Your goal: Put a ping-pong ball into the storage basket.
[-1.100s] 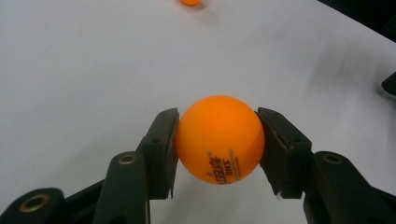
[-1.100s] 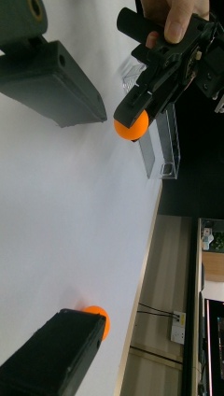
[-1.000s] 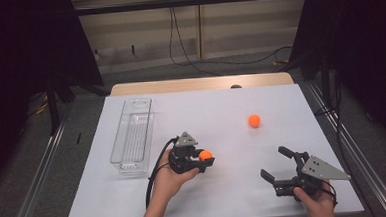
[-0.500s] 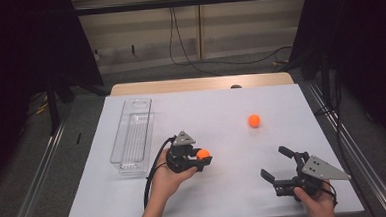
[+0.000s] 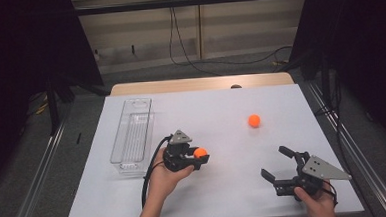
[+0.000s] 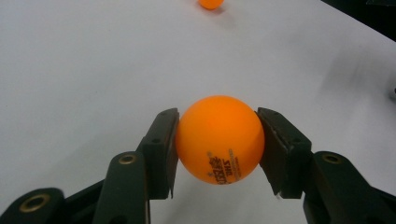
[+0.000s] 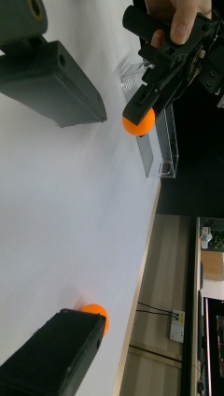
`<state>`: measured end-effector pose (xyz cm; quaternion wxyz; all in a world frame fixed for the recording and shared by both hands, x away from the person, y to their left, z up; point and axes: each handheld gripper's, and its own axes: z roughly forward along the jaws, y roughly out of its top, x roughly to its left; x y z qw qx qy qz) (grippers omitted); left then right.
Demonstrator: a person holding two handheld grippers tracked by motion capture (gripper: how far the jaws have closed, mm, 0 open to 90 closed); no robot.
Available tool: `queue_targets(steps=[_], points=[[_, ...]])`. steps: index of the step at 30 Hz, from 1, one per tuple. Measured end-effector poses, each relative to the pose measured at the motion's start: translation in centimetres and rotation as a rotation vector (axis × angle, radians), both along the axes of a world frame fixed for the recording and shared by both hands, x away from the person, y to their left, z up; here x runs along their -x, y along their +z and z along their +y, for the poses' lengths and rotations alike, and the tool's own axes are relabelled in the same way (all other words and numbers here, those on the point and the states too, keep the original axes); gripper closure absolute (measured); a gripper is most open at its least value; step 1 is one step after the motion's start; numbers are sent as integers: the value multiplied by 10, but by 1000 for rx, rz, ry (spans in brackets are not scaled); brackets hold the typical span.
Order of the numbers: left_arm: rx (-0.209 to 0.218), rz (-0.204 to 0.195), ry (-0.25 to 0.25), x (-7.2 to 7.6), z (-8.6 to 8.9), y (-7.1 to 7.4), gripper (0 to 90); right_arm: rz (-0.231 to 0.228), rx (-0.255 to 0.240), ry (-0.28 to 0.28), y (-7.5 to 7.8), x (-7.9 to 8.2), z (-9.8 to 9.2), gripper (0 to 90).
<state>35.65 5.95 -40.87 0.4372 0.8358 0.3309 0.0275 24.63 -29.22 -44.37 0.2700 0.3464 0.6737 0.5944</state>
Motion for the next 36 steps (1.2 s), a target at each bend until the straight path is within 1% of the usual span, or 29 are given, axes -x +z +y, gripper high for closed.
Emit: queue_targets(steps=[5, 9, 10, 28, 36], points=[[-8, -6, 3, -1, 3, 2, 508, 0, 0, 0, 0, 0, 0, 35], [-4, -10, 13, -1, 5, 3, 508, 0, 0, 1, 0, 0, 0, 35], [-7, -16, 11, -1, 6, 3, 508, 0, 0, 0, 0, 0, 0, 35], [-20, -23, 36, -3, 12, 7, 509, 0, -1, -1, 0, 0, 0, 35], [-20, -29, 56, -3, 17, 9, 509, 0, -1, -1, 0, 0, 0, 35]])
